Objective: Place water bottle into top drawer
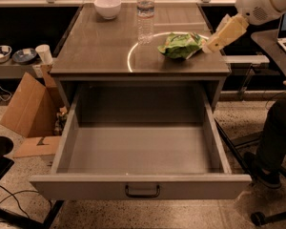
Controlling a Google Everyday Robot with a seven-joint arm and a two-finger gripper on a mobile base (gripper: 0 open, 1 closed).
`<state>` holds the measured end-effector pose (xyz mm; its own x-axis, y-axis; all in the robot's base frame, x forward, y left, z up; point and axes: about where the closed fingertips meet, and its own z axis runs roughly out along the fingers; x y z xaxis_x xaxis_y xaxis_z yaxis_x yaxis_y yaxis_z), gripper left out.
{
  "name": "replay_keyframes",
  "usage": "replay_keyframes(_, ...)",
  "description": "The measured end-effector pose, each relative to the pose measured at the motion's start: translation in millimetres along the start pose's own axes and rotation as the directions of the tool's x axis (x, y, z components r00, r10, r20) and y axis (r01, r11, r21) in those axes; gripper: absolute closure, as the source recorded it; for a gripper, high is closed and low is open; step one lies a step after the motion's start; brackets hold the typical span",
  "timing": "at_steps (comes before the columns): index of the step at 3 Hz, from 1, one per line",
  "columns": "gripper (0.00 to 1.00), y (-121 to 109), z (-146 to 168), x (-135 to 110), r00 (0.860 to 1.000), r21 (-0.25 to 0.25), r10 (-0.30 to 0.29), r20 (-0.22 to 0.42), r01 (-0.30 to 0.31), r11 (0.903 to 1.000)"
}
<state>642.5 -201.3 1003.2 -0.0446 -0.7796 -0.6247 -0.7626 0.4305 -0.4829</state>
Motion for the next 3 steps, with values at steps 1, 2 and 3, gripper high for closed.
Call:
replay_keyframes(1, 0.00, -3, 3, 0, 1.000, 0.003, 0.004, 0.009, -0.004, 1.0000)
replay_keyframes(2, 0.00, -3, 10, 0, 1.000, 0.008, 0.010, 0.029, -0.010, 0.9999)
replay_keyframes(3, 0.00, -25, 44, -2, 0.988, 0.042, 0.074, 0.135, -0.080, 0.9959)
